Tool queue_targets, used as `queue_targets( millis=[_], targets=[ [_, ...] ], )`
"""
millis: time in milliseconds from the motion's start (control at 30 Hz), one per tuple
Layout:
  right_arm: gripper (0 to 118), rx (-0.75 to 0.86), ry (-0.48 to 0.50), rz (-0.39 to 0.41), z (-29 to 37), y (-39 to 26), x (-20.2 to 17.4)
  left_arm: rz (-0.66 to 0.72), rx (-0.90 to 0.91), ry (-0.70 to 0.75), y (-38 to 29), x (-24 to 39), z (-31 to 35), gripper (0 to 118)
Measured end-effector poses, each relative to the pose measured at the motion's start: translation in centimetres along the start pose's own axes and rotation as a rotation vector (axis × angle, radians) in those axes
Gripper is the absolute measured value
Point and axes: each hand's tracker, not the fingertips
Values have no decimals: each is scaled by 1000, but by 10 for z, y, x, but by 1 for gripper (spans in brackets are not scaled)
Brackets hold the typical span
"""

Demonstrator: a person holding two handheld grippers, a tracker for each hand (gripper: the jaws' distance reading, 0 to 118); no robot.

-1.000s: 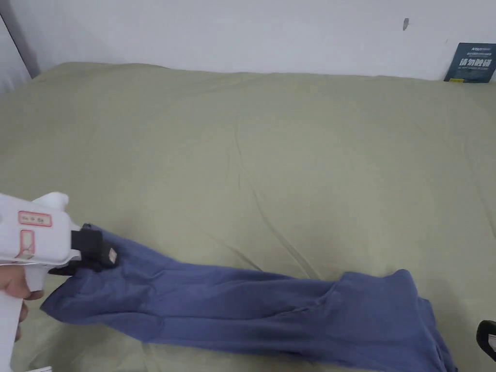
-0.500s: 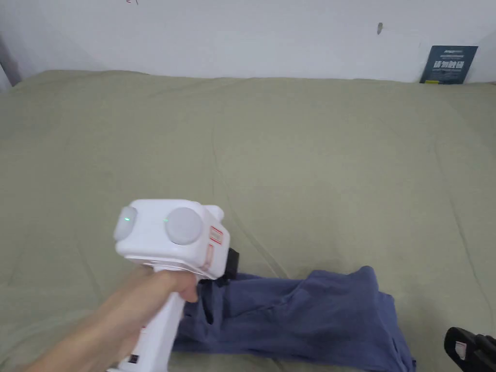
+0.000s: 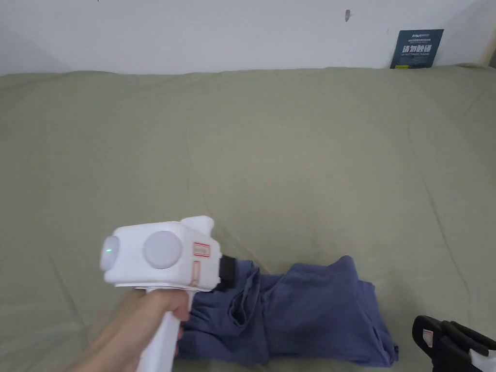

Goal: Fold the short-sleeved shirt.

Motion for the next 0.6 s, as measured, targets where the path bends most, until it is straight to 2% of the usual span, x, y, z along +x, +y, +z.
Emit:
queue_targets(
  millis=[33, 133, 167, 300, 433, 600],
  targets=[
    [0, -3, 5, 7, -1, 0, -2, -4, 64, 71, -2, -12, 14, 0],
    [0, -8, 18, 14, -5, 0, -8, -14, 11, 260, -13, -35, 30, 0],
    [0, -11, 22, 14, -6, 0, -9, -42, -8, 261, -14, -37, 28, 0],
    [0, -12, 32, 9, -6, -2, -12, 0, -74, 112, -20, -39, 2, 0],
    [0, -10, 22, -2, 0, -4, -10, 143, -188, -122, -31, -21, -55, 0],
    [0, -20, -9, -28, 3, -4, -3, 139, -138, -161, -34, 4, -83, 0]
  ],
)
